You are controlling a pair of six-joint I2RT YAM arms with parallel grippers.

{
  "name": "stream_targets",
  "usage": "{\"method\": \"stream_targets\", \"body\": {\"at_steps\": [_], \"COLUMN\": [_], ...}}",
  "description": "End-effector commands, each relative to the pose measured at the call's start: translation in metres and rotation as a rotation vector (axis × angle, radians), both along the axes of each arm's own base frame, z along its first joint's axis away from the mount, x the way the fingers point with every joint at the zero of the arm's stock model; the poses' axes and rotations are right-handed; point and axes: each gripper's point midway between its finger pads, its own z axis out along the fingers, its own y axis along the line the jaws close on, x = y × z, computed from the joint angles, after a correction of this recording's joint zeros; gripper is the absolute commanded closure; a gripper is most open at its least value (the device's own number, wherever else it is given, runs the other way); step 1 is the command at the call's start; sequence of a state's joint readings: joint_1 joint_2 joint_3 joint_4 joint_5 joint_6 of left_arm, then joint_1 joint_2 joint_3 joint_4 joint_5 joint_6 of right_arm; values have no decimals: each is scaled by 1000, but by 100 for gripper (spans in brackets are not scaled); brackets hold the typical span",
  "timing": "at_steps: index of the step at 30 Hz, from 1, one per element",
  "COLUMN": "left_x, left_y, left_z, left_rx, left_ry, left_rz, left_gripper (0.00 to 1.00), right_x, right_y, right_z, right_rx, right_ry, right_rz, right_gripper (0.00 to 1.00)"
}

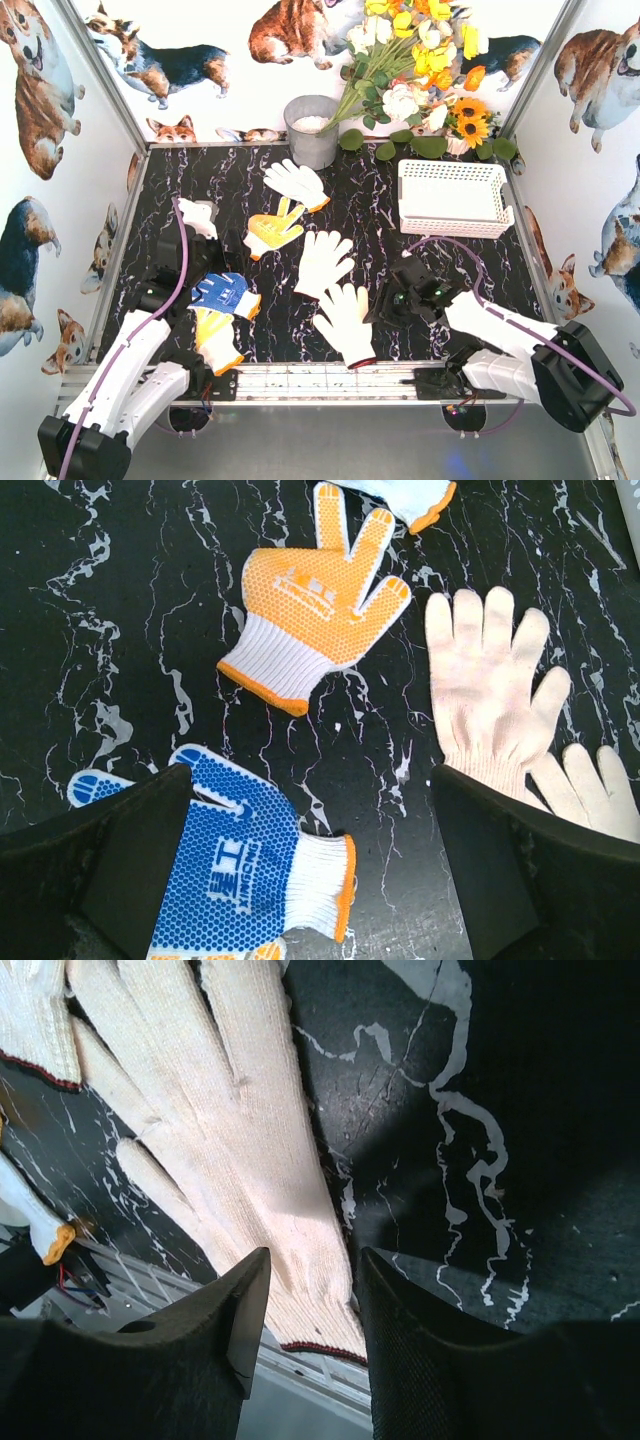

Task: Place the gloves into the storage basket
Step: Pick up the glove from the center of the board.

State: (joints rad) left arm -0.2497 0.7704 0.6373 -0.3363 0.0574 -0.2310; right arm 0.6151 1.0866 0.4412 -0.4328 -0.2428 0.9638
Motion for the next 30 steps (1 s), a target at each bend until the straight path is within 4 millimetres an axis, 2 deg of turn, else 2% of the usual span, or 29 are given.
{"method": "stream_targets", "body": {"at_steps": [1, 8, 13, 16, 21, 24, 30], "left_x": [-1, 2, 4, 3, 0, -3, -17], "left_y": [-2, -5, -7, -8, -13, -22, -66], "left_z": [3, 0, -2, 2, 3, -2, -19], "left_rx": [-7, -8, -4, -12, -36, -32, -71], "left_ry": [-11, -4, 11, -13, -15, 10, 50], "left_rz": [-12, -22, -37, -44, -64, -87, -161], "left_gripper": [0, 0, 0, 0, 0, 0, 2], "right_x": [13, 12, 15, 22, 38, 47, 53], "right_y": [7, 17, 18, 17, 14, 1, -40], "right_z": [2, -8, -13, -9, 6, 13, 14], "right_rx": [15, -6, -11, -20, -52, -126, -230], "right_ry": [-48, -4, -14, -41, -107, -130, -102], "right_rz": [-9, 31, 9, -11, -29, -44, -90], "right_gripper": [58, 59, 82, 100, 100, 100, 100]}}
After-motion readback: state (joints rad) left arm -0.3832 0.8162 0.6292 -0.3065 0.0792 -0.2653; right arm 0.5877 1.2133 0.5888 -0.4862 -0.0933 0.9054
